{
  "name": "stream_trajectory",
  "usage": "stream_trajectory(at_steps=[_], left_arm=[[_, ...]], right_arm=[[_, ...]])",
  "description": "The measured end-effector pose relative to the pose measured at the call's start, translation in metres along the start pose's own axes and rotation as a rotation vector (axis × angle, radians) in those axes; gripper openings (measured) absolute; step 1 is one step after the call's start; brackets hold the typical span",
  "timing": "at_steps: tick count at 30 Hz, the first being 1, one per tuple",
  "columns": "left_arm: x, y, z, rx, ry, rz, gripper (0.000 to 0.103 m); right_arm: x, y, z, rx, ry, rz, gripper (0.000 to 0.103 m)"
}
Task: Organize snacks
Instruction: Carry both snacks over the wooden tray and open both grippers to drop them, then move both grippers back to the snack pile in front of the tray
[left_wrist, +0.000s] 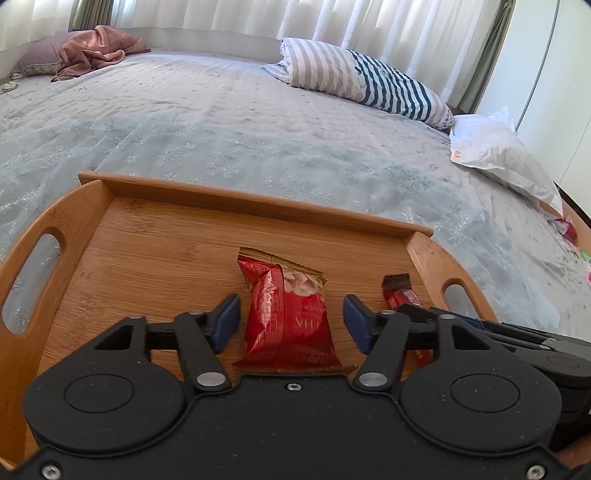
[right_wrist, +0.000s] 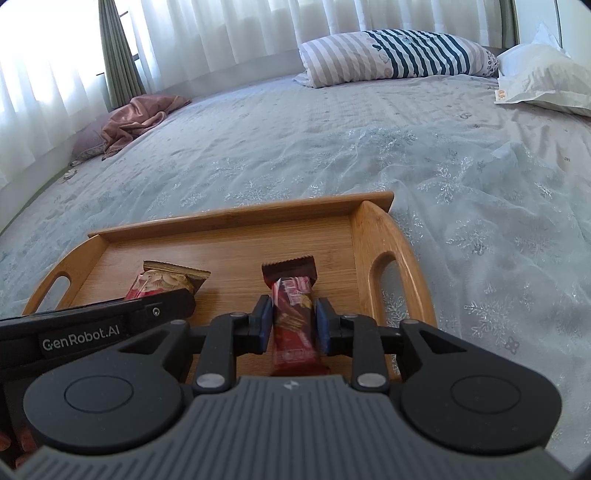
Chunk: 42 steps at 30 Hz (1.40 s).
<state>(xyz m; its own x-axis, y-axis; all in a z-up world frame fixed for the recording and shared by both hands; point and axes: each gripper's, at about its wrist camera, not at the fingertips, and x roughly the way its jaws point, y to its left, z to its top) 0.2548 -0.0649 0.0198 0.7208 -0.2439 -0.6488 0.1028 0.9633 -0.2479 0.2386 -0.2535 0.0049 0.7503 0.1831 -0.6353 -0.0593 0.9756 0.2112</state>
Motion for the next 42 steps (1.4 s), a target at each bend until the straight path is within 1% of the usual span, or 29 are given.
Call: stream_trajectory(at_steps=[1,2,4,5,6,10,16,20,22,25,28,34,38,42], left_arm=[[-0.002,0.000,0.000,0.004,-0.006,0.003,0.068],[-0.005,0.001,0.000,0.007,-0.016,0.013,0.069],[-0.013,0.002,0.000,0.014,-0.042,0.035,0.080],[-0.017,0.003,0.000,0.016,-0.059,0.046,0.083],[-0.022,0.005,-0.001,0.017,-0.076,0.053,0.088],[-0.044,0.010,-0.004,0.026,-0.123,0.056,0.095],[-0.082,0.011,-0.017,0.064,-0.179,0.046,0.100],[-0.105,0.012,-0.032,0.085,-0.202,0.031,0.101],[-0.112,0.014,-0.041,0.083,-0.199,0.021,0.101],[-0.122,0.020,-0.055,0.061,-0.192,0.004,0.102],[-0.128,0.025,-0.066,0.053,-0.186,0.002,0.102],[-0.143,0.029,-0.083,0.085,-0.196,0.021,0.102],[-0.153,0.031,-0.092,0.080,-0.204,0.035,0.102],[-0.157,0.031,-0.102,0.102,-0.209,0.054,0.102]], right_arm=[[-0.002,0.001,0.000,-0.006,-0.004,-0.004,0.052],[-0.004,0.002,0.001,-0.011,-0.006,-0.011,0.053],[-0.009,0.002,0.002,-0.011,-0.013,-0.015,0.062],[-0.012,0.002,0.002,-0.008,-0.018,-0.010,0.064],[-0.015,0.000,0.002,-0.003,-0.021,-0.002,0.069],[-0.030,0.002,-0.001,-0.024,-0.052,0.008,0.077],[-0.058,0.016,-0.013,-0.105,-0.113,0.005,0.088],[-0.075,0.025,-0.023,-0.147,-0.138,0.016,0.090],[-0.083,0.029,-0.029,-0.164,-0.148,0.022,0.093],[-0.093,0.034,-0.038,-0.191,-0.160,0.023,0.094],[-0.101,0.038,-0.046,-0.211,-0.170,0.018,0.096],[-0.112,0.041,-0.060,-0.229,-0.189,0.018,0.102],[-0.117,0.045,-0.072,-0.250,-0.198,0.019,0.103],[-0.122,0.047,-0.083,-0.249,-0.206,0.013,0.103]])
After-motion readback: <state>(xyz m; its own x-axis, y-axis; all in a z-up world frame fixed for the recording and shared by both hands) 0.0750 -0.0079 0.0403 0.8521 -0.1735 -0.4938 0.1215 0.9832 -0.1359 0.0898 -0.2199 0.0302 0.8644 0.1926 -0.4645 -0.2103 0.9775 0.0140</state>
